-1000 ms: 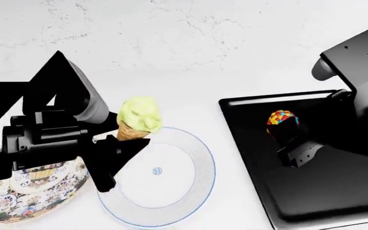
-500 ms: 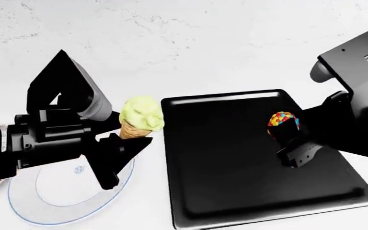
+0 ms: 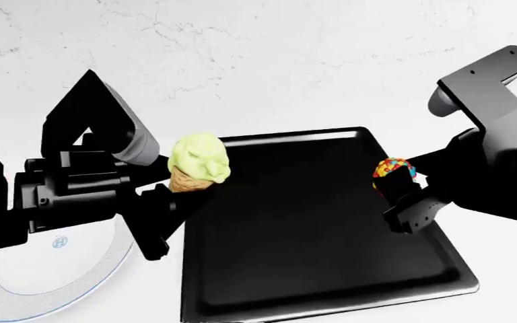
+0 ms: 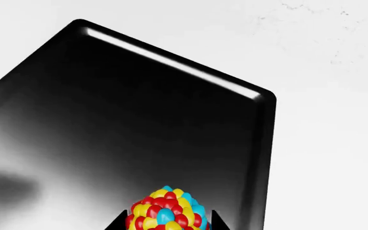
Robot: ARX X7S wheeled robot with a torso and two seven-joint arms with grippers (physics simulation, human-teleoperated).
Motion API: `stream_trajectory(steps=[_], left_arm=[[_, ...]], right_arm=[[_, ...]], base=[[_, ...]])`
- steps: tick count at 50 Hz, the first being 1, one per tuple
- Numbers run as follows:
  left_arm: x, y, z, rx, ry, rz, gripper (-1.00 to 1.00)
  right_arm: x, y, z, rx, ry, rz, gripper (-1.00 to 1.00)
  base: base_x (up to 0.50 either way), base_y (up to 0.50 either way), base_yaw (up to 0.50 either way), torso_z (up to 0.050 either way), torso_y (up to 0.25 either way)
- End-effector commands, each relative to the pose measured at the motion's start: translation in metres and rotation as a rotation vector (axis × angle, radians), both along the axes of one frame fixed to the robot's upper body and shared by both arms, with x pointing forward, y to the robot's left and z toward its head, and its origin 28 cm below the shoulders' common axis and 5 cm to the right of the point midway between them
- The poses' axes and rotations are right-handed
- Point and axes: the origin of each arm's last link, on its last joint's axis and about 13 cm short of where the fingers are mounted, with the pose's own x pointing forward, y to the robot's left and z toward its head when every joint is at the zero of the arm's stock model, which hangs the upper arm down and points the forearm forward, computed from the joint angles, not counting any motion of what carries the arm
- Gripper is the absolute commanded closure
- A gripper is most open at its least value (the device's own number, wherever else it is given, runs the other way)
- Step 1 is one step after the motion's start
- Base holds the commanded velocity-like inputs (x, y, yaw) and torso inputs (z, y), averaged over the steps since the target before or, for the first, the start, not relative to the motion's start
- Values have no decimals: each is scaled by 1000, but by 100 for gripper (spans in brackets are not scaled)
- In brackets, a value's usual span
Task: Move the dessert items from the plate to the tray.
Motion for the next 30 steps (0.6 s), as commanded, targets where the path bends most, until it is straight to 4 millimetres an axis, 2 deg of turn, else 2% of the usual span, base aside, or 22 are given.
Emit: stream_trajectory(steps=[1, 7, 17, 30], left_arm=[[2, 1, 0, -2, -2, 15, 100], [3, 0, 0, 5, 3, 19, 100], [8, -2, 1, 14, 20, 18, 100], [14, -3, -5, 23, 37, 21, 100]], right_arm=[[1, 1, -2, -11, 5, 8, 100], [5, 4, -5, -26, 40, 17, 100], [16, 13, -12, -88, 201, 121, 100], [35, 19, -26, -78, 295, 141, 100]], base=[[457, 0, 0, 0, 0], [81, 0, 0, 0, 2], [0, 0, 0, 0, 0], [0, 0, 0, 0, 0]])
